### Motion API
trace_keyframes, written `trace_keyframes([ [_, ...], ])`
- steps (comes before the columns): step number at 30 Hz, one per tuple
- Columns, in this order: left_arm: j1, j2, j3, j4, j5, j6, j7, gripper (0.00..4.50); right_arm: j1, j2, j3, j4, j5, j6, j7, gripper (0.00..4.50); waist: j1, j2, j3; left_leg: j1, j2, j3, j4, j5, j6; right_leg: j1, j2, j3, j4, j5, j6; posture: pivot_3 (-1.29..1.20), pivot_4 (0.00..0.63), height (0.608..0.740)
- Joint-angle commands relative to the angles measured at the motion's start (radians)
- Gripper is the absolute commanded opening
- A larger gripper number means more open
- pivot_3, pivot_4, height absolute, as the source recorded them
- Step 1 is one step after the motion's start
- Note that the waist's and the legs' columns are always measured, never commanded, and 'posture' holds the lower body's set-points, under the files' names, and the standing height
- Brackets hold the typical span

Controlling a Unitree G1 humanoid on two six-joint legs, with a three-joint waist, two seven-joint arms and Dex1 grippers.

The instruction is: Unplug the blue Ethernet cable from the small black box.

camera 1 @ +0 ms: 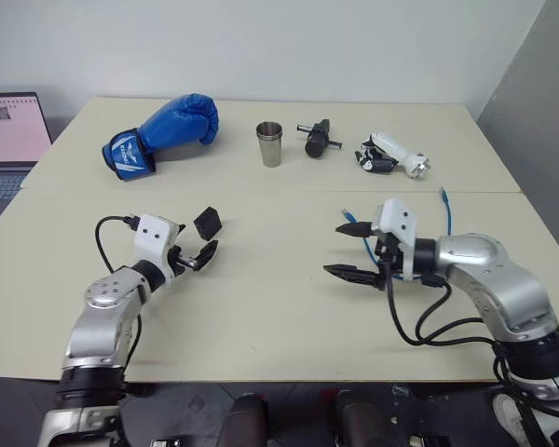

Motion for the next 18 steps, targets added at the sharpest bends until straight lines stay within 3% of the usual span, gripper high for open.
trace_keyframes([
  [1, -0.001, 0.09, 0.016, -0.116, -0.008, 0.059, -0.061, 4.44, 0.037, -0.062, -0.102, -0.073, 0.07, 0.045, 0.013, 4.22, 0.0, 0.0, 0.0, 0.0, 0.0, 0.0, 0.0, 0.0, 0.0, 0.0, 0.0, 0.0, 0.0, 0.0, 0.0, 0.0, 0.15, 0.74],
  [10, -0.024, 0.305, 0.057, -0.185, -0.189, 0.19, -0.366, 4.44, 0.068, -0.212, -0.292, -0.051, 0.231, 0.162, 0.071, 4.22, -0.002, 0.0, 0.0, 0.002, 0.001, 0.005, -0.001, 0.0, 0.0, 0.001, 0.001, 0.0, 0.0, 0.0, 0.0, 0.0, 0.15, 0.74],
  [18, -0.036, 0.327, 0.066, -0.166, -0.201, 0.178, -0.406, 4.44, 0.073, -0.258, -0.319, -0.031, 0.258, 0.169, 0.071, 4.22, -0.001, 0.0, 0.0, 0.002, 0.001, 0.007, -0.001, 0.0, 0.0, 0.001, 0.001, 0.001, 0.0, 0.0, 0.0, 0.0, 0.15, 0.74],
])
